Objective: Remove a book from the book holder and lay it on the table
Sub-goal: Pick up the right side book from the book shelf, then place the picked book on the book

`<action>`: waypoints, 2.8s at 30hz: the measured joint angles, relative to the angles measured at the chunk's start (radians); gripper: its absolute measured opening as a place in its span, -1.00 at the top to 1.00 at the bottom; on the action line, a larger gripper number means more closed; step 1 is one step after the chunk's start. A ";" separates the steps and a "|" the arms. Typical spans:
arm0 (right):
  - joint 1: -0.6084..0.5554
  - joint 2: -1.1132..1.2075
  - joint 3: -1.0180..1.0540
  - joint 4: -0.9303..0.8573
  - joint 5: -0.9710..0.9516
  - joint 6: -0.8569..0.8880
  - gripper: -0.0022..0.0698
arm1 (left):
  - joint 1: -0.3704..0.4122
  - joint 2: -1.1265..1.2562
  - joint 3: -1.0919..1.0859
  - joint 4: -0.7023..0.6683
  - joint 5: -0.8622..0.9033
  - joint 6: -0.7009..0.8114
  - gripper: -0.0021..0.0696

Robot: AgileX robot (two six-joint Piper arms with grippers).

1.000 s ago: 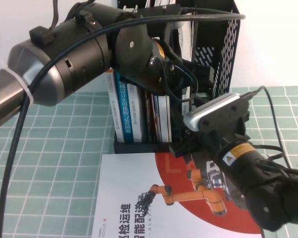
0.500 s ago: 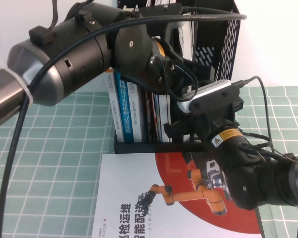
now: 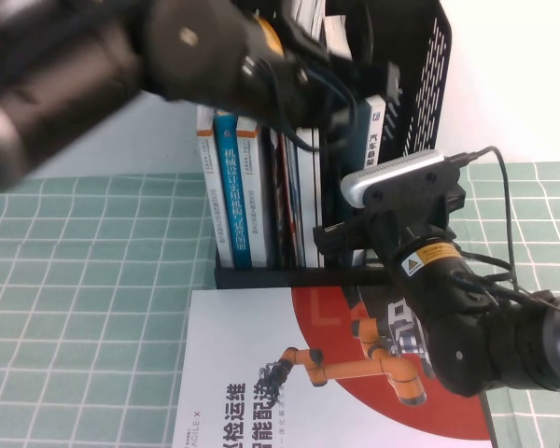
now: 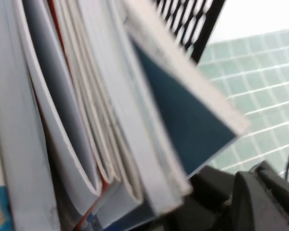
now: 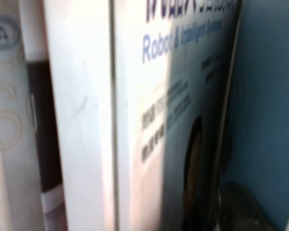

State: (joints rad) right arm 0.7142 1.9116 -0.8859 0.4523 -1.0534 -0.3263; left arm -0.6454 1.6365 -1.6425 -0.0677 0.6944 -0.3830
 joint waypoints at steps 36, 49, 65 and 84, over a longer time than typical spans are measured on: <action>0.104 -0.884 0.020 -0.545 1.142 -0.422 0.57 | 0.002 -0.694 0.112 0.096 0.440 0.115 0.95; 0.156 -0.551 0.020 -0.730 0.948 -0.574 0.57 | 0.002 -0.899 0.545 0.038 0.261 0.052 0.95; 0.255 -0.401 0.167 -0.734 0.951 -0.424 0.57 | 0.002 -0.911 0.608 0.021 0.229 0.035 0.95; 0.265 -0.209 0.287 -0.500 0.524 -0.378 0.16 | 0.002 -0.911 0.608 0.021 0.187 0.035 0.95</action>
State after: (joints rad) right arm 0.9787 1.7025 -0.5992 -0.0482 -0.5294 -0.7039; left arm -0.6436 0.7253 -1.0343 -0.0467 0.8810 -0.3479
